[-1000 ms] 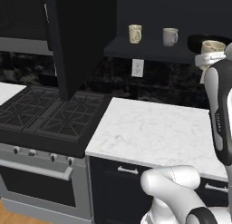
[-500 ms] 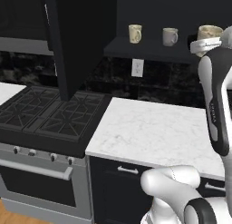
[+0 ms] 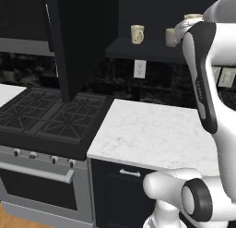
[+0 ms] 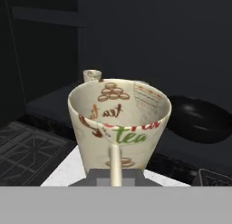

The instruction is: Gather all objects into one cabinet and sort the glasses and bowls to opposite sides.

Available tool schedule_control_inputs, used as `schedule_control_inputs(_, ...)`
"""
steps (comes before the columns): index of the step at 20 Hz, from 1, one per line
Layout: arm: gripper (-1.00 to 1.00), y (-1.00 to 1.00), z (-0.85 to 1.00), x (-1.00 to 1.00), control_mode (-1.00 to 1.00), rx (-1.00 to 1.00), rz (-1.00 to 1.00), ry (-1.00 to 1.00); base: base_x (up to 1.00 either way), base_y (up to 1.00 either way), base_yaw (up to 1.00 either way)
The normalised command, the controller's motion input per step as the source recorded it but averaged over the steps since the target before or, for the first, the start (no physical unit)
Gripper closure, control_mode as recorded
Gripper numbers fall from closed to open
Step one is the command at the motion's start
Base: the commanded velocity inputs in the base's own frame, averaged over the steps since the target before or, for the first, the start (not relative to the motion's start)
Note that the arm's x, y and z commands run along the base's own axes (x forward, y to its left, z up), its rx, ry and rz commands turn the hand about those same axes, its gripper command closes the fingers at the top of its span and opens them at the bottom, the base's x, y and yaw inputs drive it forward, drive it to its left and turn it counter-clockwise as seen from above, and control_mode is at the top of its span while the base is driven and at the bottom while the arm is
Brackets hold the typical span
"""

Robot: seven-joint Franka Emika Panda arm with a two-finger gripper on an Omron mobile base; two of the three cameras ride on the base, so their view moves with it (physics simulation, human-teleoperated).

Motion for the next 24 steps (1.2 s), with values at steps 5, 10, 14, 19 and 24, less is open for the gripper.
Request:
schedule_control_inputs(5,1.0,-0.01,-0.91,0.0,-1.0,0.01,0.0,0.01,0.0,0.0,0.0)
schedule_control_inputs(10,1.0,-0.03,-0.36,0.0,-1.0,0.05,0.0,0.0,0.0,0.0,0.0)
schedule_control_inputs(14,1.0,0.0,0.12,0.26,-1.0,0.02,0.0,0.0,0.0,0.0,0.0)
schedule_control_inputs(19,1.0,0.14,0.29,0.51,-1.0,0.0,-0.01,0.0,0.0,0.0,0.0)
schedule_control_inputs(24,1.0,0.23,-0.04,0.57,-1.0,0.0,0.0,0.0,0.0,0.0,0.0)
